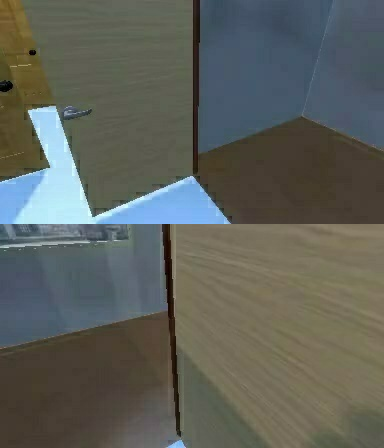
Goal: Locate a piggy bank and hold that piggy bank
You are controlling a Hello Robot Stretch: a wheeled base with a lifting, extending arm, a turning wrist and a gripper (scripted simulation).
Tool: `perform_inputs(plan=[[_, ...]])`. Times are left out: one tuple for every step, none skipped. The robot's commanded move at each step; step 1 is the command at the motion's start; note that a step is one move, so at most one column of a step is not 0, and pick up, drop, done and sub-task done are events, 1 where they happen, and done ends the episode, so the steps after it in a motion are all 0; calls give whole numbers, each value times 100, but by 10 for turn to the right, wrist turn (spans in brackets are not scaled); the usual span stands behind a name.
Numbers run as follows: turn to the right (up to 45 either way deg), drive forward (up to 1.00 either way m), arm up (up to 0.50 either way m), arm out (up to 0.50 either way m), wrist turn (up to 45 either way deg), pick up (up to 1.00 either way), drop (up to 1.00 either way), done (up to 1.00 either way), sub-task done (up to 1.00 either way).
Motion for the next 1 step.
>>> perform_inputs(plan=[[-300,0,0,0,0,0,0,0,0]])
